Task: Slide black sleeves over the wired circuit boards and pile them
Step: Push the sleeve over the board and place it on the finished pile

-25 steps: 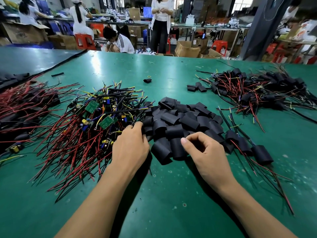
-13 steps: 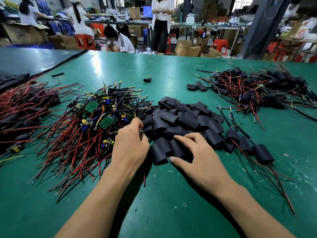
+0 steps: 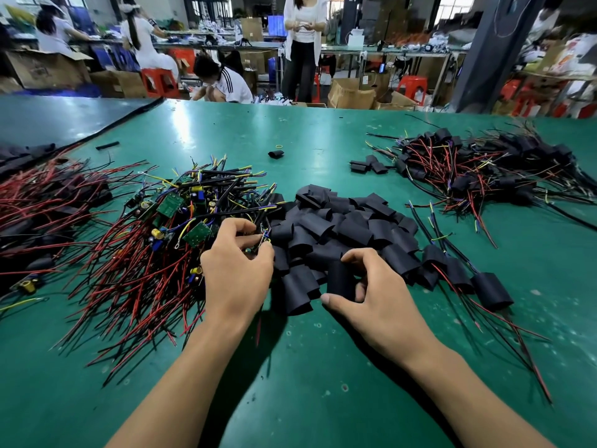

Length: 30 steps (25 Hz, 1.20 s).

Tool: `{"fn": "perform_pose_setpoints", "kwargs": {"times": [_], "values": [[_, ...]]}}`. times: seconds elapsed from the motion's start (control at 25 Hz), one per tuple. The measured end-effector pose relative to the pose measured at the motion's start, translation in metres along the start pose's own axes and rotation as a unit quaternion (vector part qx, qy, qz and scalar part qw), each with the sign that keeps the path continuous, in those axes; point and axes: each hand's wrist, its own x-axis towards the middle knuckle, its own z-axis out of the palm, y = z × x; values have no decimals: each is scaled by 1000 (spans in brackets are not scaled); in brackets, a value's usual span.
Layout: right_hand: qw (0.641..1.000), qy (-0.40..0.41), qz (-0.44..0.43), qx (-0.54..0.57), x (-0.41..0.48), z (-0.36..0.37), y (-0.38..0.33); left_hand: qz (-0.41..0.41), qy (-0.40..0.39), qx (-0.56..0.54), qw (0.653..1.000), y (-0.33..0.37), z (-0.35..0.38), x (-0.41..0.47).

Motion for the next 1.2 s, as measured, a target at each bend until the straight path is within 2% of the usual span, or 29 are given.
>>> {"fn": "perform_pose_setpoints", "kwargs": {"times": [0.2, 0.36, 0.44, 0.52, 0.56, 0.6, 0.72, 0.88, 1.0, 1.2], "values": [[1000, -4, 9, 14, 0, -2, -2, 74, 46, 73, 994, 1, 0, -3], [999, 3, 14, 47, -1, -3, -3, 40, 106, -36, 993, 10, -2, 0], [998, 14, 15, 67, 0, -4, -3, -47, 95, -177, 978, 14, -4, 7], [998, 23, 0, 58, 1, -4, -3, -167, 45, -340, 924, 18, -6, 13], [998, 29, -7, 50, 1, -4, -4, -220, 15, -387, 895, 20, -7, 14], [998, 41, -7, 53, 2, -4, -5, -256, -15, -408, 876, 23, -7, 13], [989, 62, 48, 124, 6, -4, -2, -297, -88, -427, 850, 29, -6, 7], [957, 52, 119, 260, 13, -3, 0, -366, -180, -421, 811, 35, -6, 4], [922, 49, 145, 354, 16, -2, -2, -356, -243, -417, 801, 32, -4, 1], [863, 60, 188, 465, 22, -8, -3, -264, -359, -346, 826, 28, -2, -6]]}}
